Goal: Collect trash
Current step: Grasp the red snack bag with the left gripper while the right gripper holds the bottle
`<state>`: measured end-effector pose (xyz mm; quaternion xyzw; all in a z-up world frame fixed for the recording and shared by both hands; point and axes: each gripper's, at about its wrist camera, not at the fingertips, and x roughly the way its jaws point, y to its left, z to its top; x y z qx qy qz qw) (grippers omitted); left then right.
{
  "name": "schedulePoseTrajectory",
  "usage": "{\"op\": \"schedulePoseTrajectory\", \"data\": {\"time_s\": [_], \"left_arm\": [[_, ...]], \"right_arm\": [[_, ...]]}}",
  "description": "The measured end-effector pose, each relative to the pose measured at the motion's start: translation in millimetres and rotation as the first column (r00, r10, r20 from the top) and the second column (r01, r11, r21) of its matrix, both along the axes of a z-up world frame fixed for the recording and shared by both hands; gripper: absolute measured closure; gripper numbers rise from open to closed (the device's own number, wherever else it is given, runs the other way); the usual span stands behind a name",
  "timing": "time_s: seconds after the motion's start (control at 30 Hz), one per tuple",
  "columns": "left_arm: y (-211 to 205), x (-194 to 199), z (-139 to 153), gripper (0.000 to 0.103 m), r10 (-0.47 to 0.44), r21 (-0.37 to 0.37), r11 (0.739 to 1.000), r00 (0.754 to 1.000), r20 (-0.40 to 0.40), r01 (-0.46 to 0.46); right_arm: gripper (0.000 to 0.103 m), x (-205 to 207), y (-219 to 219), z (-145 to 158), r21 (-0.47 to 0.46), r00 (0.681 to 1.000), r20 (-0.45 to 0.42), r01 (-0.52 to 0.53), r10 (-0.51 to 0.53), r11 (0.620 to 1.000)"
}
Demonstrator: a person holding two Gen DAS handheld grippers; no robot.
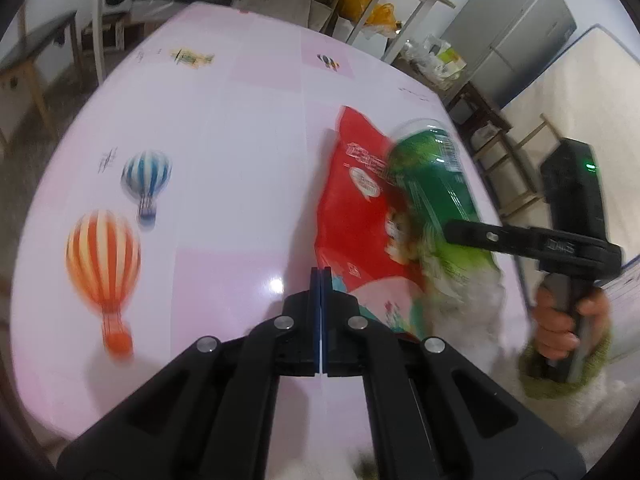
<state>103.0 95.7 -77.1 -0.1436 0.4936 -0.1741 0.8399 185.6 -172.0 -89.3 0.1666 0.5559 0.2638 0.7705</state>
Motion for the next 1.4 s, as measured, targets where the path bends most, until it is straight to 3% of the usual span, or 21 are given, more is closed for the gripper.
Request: {"op": "schedulePoseTrajectory", "data": {"time_s": [0.17, 0.3, 0.4, 0.43, 0.57, 0.77, 1.17, 1.23, 1.33, 1.37, 1.4], "left_arm": [[11.3, -57.3, -12.4, 0.103, 0.002, -0.084, 0.996, 0.998, -0.059, -0.007], [11.7, -77.5, -25.2, 0.1, -0.035, -0.157, 0.987, 0.994, -0.103, 0.018], [19.1, -80.1, -30.9, 0.079, -0.015, -0.19, 0.982, 0.992, -0.124, -0.009], [24.2, -79.6, -31.8, 0.067, 0.006, -0.202, 0.979, 0.992, -0.127, -0.032], [41.7, -71.2, -33.8, 0.059, 0.078, -0.237, 0.966, 0.99, -0.12, -0.104], [27.2, -28.9, -39.2, 0.058, 0.07, -0.283, 0.953, 0.989, -0.133, -0.105], [1.6, 14.9, -52.2, 0.06, 0.015, -0.388, 0.918, 0.987, -0.158, -0.076], [1.0, 16.8, -49.5, 0.06, -0.006, -0.44, 0.896, 0.989, -0.147, -0.06], [-3.7, 23.0, -50.9, 0.06, -0.056, -0.542, 0.839, 0.986, -0.157, -0.039], [-5.2, 21.6, -53.0, 0.06, -0.069, -0.557, 0.83, 0.984, -0.164, -0.034], [-9.9, 23.8, -53.3, 0.06, -0.077, -0.546, 0.837, 0.983, -0.167, -0.027]], "right_arm": [[0.049, -21.2, 13.6, 6.9, -0.062, 0.999, 0.03, -0.022, 0.024, 0.998], [0.049, -28.4, 17.0, 12.0, -0.111, 0.998, 0.047, -0.032, 0.037, 0.993], [0.049, -30.0, 18.9, 12.0, -0.129, 0.998, 0.048, -0.037, 0.044, 0.991], [0.049, -30.2, 20.8, 12.5, -0.138, 0.998, 0.051, -0.038, 0.045, 0.99], [0.049, -32.7, 27.1, 13.0, -0.182, 0.996, 0.071, -0.046, 0.059, 0.982], [0.049, -34.5, 33.7, 12.1, -0.212, 0.993, 0.093, -0.047, 0.068, 0.976], [0.049, -35.0, 17.4, 8.7, -0.138, 0.996, 0.08, -0.02, 0.031, 0.99], [0.049, -35.2, 14.8, 7.8, -0.122, 0.997, 0.076, -0.017, 0.027, 0.992], [0.049, -35.3, 10.5, 6.1, -0.102, 0.997, 0.072, -0.013, 0.02, 0.995], [0.049, -35.3, 9.0, 5.5, -0.097, 0.997, 0.071, -0.011, 0.018, 0.995], [0.048, -35.6, 8.5, 5.5, -0.093, 0.997, 0.07, -0.009, 0.016, 0.996]]}}
